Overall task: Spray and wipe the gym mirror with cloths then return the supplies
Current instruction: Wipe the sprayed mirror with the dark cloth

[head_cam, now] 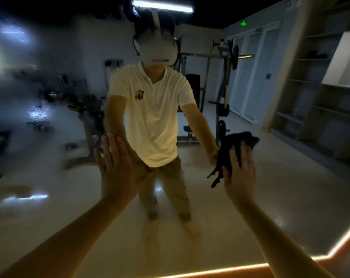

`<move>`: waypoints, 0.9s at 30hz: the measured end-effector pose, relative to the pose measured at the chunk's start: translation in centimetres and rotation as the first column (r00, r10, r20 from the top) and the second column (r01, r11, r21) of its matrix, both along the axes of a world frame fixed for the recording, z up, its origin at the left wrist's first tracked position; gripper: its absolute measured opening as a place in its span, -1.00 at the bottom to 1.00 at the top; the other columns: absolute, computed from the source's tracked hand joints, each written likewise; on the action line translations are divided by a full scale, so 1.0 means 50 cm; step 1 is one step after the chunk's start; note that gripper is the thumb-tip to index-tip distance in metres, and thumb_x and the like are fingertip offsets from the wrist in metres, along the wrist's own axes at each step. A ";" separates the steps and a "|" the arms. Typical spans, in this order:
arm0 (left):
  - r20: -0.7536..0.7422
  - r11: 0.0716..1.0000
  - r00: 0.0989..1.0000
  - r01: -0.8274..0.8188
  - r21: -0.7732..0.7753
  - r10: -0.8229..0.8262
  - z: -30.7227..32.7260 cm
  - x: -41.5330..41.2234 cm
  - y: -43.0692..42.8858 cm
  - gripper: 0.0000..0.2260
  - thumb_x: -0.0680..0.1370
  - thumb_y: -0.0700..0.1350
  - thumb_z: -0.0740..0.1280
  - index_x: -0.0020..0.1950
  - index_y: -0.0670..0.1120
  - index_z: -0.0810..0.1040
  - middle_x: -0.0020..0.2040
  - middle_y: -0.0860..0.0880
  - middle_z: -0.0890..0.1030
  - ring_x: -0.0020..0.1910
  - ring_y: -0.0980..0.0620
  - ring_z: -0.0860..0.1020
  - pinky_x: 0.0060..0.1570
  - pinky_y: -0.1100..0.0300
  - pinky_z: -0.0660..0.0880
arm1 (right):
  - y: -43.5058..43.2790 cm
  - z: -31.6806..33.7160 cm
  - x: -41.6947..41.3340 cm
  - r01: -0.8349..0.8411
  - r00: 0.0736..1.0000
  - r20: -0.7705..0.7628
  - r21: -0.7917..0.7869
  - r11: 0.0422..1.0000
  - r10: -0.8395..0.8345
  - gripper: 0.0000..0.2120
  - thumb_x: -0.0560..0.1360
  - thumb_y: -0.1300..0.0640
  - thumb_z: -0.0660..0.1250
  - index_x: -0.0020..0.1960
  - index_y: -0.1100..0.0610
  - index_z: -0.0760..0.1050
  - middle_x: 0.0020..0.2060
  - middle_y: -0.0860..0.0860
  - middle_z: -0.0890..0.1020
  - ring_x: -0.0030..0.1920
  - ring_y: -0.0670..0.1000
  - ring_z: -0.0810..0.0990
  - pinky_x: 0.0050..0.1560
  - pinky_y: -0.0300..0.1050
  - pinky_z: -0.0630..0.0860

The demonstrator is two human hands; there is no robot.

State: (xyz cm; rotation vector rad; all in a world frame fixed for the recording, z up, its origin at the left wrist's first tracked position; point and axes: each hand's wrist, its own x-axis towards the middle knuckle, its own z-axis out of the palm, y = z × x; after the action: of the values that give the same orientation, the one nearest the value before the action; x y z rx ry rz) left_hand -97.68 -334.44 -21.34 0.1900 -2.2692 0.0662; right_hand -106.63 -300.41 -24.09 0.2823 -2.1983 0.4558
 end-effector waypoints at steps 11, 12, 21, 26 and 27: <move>0.023 0.990 0.990 0.139 -0.036 -0.139 0.000 0.040 -0.045 -0.05 0.57 0.31 0.24 0.68 -0.28 -0.08 0.68 -0.30 -0.07 0.68 -0.28 -0.06 0.59 -0.31 0.07 | -0.202 -0.102 0.058 -0.133 0.991 0.000 -0.016 0.991 0.133 -0.25 0.57 0.12 0.28 0.67 0.09 0.01 0.66 0.18 0.01 0.64 0.29 0.03 0.53 0.35 0.21; 0.031 0.986 0.986 0.163 -0.044 -0.162 -0.002 0.050 -0.051 -0.09 0.60 0.23 0.27 0.69 -0.27 -0.07 0.69 -0.28 -0.06 0.68 -0.26 -0.06 0.59 -0.31 0.08 | -0.233 -0.103 0.060 -0.180 0.983 -0.030 0.037 0.983 0.181 -0.24 0.57 0.13 0.31 0.67 0.09 0.02 0.66 0.18 0.02 0.64 0.28 0.03 0.54 0.37 0.22; 0.084 0.996 0.993 0.083 0.013 -0.084 -0.062 0.104 -0.077 -0.02 0.47 -0.08 0.54 0.68 -0.27 -0.02 0.68 -0.30 0.01 0.67 -0.28 0.02 0.59 -0.29 0.13 | -0.423 -0.099 0.089 -0.356 0.892 -0.096 0.453 0.817 0.442 -0.47 0.65 0.19 0.20 0.61 0.06 0.26 0.59 0.09 0.30 0.64 0.14 0.14 0.65 0.18 -0.04; 0.105 0.996 0.991 0.074 0.058 -0.080 -0.100 0.085 -0.037 0.04 0.44 0.03 0.57 0.68 -0.28 0.00 0.68 -0.32 -0.02 0.66 -0.31 0.02 0.56 -0.34 0.15 | -0.284 -0.138 0.062 -0.267 0.934 -0.096 0.451 0.851 0.343 -0.56 0.69 0.18 0.16 0.56 0.06 0.38 0.55 0.11 0.38 0.58 0.17 0.29 0.57 0.21 0.23; 0.109 0.994 0.991 0.072 0.081 -0.081 -0.108 0.075 -0.024 0.06 0.44 0.08 0.57 0.68 -0.28 -0.03 0.68 -0.32 -0.06 0.66 -0.31 -0.01 0.57 -0.33 0.13 | -0.247 -0.140 0.059 -0.244 0.949 -0.090 0.391 0.887 0.301 -0.55 0.67 0.18 0.20 0.56 0.06 0.37 0.56 0.12 0.36 0.58 0.20 0.27 0.56 0.23 0.25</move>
State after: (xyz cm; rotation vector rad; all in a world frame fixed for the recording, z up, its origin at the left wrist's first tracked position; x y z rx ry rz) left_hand -93.91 -335.66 -26.73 0.1427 -2.3903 -0.0523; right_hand -103.70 -312.75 -31.11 0.8182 -2.0929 0.1505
